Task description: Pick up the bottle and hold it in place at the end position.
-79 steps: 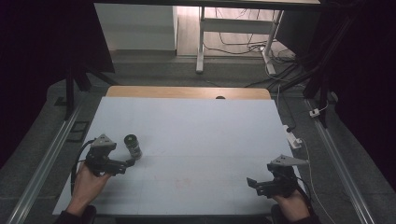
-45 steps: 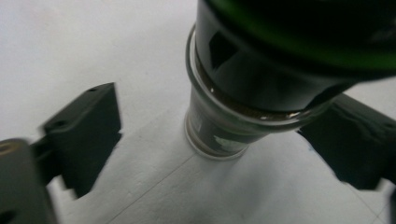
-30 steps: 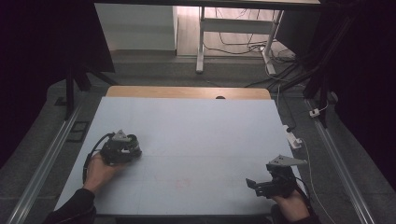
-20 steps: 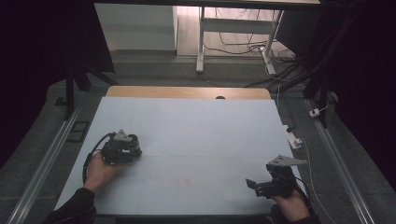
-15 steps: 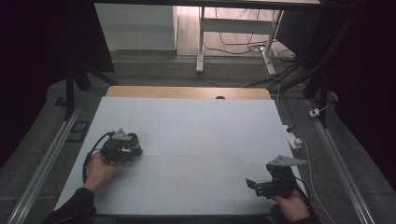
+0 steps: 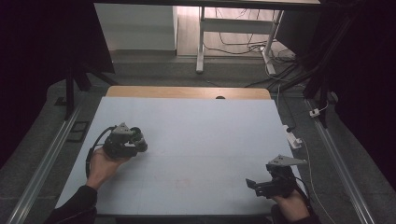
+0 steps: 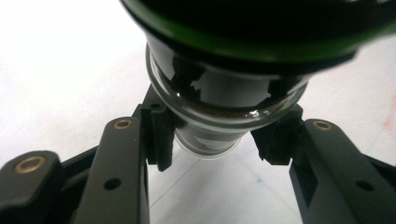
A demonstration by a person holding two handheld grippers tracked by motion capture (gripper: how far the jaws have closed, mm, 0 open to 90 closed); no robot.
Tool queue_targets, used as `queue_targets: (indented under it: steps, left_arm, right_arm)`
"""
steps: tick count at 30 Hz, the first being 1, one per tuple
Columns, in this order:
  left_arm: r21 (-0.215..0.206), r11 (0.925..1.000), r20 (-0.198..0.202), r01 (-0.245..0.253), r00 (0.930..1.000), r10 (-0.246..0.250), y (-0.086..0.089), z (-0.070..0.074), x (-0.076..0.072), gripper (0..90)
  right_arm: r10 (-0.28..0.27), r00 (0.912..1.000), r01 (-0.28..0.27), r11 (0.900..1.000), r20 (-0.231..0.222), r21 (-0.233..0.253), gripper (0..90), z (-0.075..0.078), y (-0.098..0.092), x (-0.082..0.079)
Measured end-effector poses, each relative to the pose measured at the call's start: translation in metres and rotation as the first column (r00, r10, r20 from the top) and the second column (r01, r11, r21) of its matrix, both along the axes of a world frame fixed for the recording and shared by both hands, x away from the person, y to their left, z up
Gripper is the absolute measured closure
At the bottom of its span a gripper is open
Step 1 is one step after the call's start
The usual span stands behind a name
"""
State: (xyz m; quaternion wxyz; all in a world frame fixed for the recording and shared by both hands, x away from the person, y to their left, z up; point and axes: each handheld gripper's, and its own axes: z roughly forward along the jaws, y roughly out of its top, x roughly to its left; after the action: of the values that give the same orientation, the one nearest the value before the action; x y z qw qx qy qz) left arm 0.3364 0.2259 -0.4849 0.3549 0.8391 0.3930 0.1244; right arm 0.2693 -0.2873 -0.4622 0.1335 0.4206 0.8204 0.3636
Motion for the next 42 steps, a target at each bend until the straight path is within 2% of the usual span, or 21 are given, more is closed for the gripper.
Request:
queue_targets:
  steps: [4, 11, 23, 32, 39, 42]
  left_arm:
    - [-0.014, 0.9998, -0.026, 0.013, 0.9996, -0.014, -0.01, 0.006, 0.004, 53.8]
    - [-0.027, 0.9992, -0.041, 0.029, 0.9987, -0.031, -0.027, 0.014, 0.012, 53.7]
    - [-0.011, 0.9974, -0.044, 0.071, 0.9965, -0.072, -0.066, 0.026, 0.029, 53.7]
    - [0.003, 0.9956, -0.042, 0.094, 0.9947, -0.094, -0.093, 0.028, 0.043, 53.7]
    - [0.006, 0.9939, -0.047, 0.11, 0.9929, -0.11, -0.114, 0.025, 0.053, 53.7]
    - [0.031, 0.9924, -0.047, 0.119, 0.9919, -0.118, -0.123, 0.021, 0.056, 53.7]
  right_arm:
    - [-0.001, 1.0, 0.001, 1.0, -0.002, -0.001, 0.0, 0.0, 0.0, 0.0]
    - [-0.002, 1.0, 0.002, 1.0, -0.005, -0.001, 0.0, 0.0, 0.0, 0.0]
    - [-0.005, 1.0, 0.005, 1.0, -0.007, 0.008, 0.0, 0.0, -0.001, 0.0]
    - [-0.003, 1.0, 0.003, 1.0, -0.006, 0.007, 0.0, 0.0, -0.001, 0.0]
    - [-0.004, 1.0, 0.004, 1.0, -0.006, 0.007, 0.0, 0.0, -0.001, 0.0]
    - [-0.005, 1.0, 0.005, 1.0, -0.006, 0.007, 0.0, 0.0, -0.001, 0.0]
